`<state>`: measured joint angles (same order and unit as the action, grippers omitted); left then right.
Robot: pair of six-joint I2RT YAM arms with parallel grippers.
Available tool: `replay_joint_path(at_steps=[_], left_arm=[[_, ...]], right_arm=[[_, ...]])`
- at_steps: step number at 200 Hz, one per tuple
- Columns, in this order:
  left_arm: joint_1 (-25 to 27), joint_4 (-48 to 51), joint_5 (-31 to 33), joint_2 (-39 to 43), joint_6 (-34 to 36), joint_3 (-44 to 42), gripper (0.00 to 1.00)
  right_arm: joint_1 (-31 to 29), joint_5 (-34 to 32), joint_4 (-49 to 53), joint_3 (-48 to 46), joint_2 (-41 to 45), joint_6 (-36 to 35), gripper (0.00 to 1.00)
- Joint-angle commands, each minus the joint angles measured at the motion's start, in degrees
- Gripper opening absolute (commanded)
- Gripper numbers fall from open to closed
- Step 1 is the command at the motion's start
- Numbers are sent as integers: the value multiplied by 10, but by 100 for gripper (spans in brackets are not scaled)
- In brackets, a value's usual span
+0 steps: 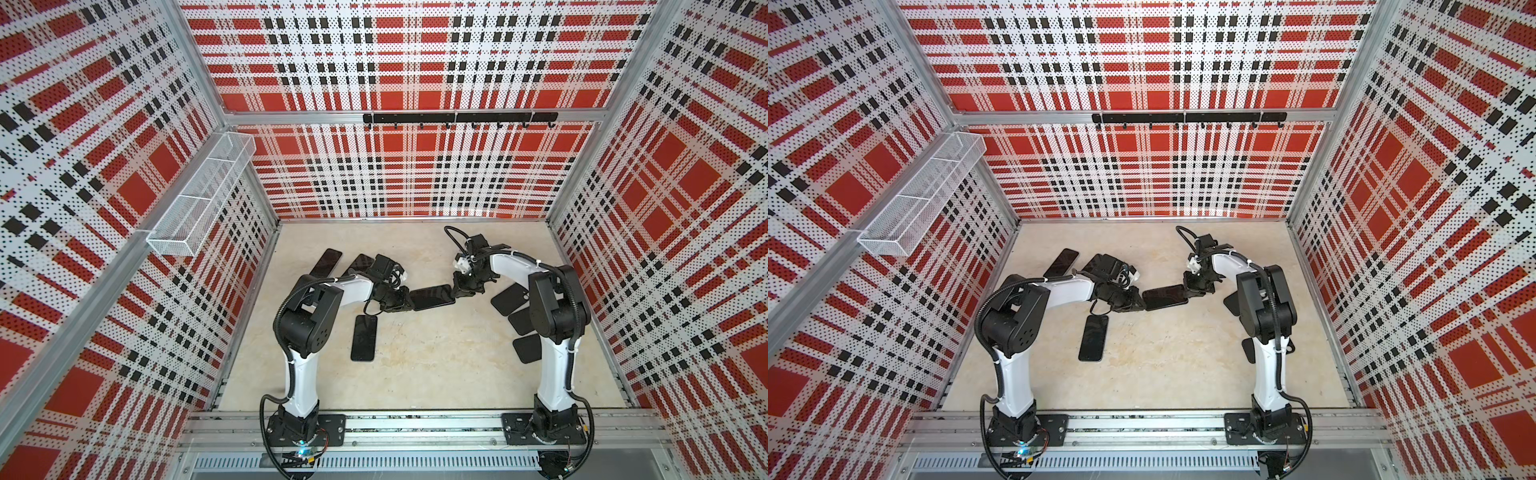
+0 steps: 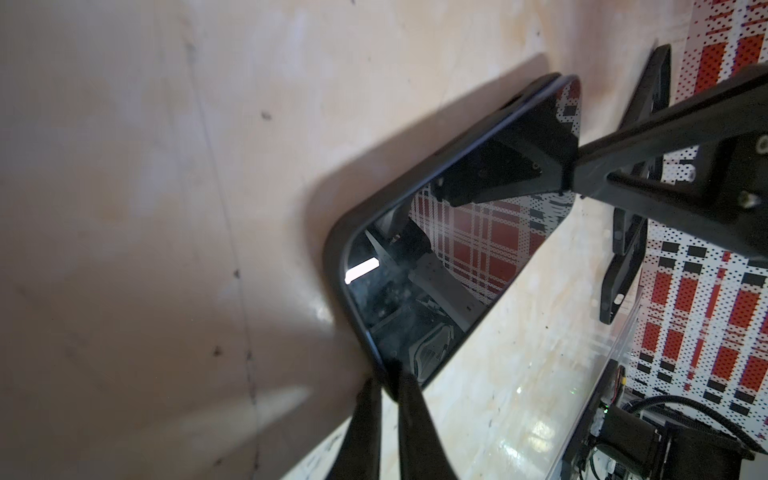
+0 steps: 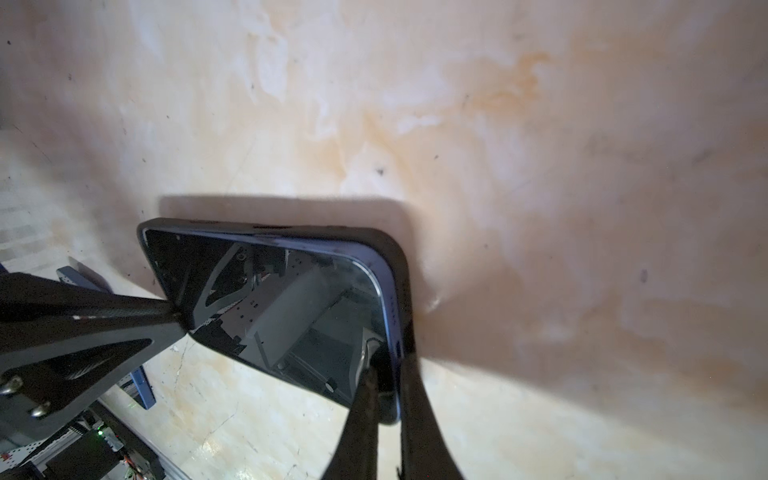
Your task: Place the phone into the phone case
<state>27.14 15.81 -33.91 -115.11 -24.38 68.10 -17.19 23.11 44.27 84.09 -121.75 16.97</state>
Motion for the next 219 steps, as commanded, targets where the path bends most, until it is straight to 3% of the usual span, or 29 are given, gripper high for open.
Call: replay_joint_path(at_steps=[1, 27, 116, 153, 184, 219], left_arm=[[11, -10, 1, -26, 8, 5, 12], [11, -11, 1, -25, 7, 5, 11], [13, -15, -7, -23, 4, 4, 10], [7, -14, 2, -10, 7, 3, 10], [-6, -11, 21, -4, 9, 3, 29], [-12, -12, 39, -8, 10, 4, 32]], right_arm=[[-113, -26, -25, -142, -230, 13, 8], [-118, -29, -35, -147, -257, 15, 3], [-140, -24, -60, -135, -326, 40, 1], [-131, -46, -23, -131, -241, 34, 3], [-116, -75, 44, -89, -122, 26, 9], [-103, -87, 115, 4, -71, -3, 9]])
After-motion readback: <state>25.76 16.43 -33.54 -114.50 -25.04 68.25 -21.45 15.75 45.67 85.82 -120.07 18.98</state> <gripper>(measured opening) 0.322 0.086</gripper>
